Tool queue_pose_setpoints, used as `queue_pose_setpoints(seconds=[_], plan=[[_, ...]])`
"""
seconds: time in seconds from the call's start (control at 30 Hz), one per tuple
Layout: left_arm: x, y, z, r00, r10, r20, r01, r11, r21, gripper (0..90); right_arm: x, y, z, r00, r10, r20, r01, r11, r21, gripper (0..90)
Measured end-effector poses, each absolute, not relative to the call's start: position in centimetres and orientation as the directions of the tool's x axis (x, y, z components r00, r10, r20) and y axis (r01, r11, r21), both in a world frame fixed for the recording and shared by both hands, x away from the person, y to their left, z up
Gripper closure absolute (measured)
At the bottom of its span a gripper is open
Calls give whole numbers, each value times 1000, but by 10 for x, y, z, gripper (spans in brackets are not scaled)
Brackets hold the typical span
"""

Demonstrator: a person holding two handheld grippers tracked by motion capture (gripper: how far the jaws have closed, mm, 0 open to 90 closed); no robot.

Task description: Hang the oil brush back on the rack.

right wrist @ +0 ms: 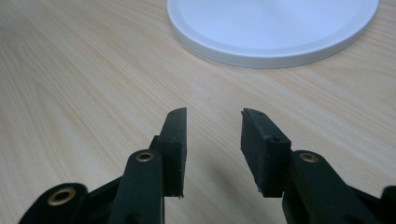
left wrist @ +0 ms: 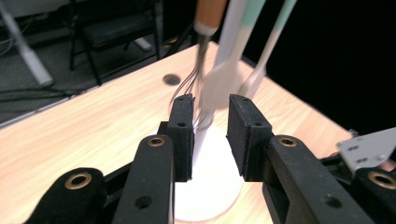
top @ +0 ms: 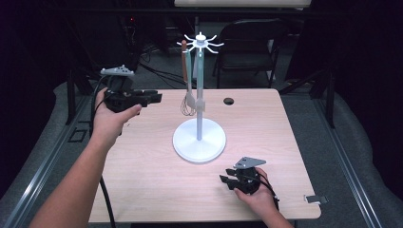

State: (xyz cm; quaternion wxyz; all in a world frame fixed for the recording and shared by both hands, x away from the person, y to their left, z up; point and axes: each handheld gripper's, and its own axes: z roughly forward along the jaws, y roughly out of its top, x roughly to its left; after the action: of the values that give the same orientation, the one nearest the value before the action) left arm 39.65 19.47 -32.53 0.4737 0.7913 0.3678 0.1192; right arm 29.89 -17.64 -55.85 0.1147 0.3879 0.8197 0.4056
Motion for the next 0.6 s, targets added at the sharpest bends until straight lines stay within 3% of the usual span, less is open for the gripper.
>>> queue_pose_setpoints(seconds=[0.47, 0.6], plan=[[370, 214, -398, 614, 775, -151, 552, -285, 784, 637, 299, -179, -558, -667, 734, 133, 543, 356, 760, 608], [360, 218, -425, 596, 781, -187, 584, -261, 769, 622, 299, -181, -557, -665, 735, 129, 541, 356, 762, 603]])
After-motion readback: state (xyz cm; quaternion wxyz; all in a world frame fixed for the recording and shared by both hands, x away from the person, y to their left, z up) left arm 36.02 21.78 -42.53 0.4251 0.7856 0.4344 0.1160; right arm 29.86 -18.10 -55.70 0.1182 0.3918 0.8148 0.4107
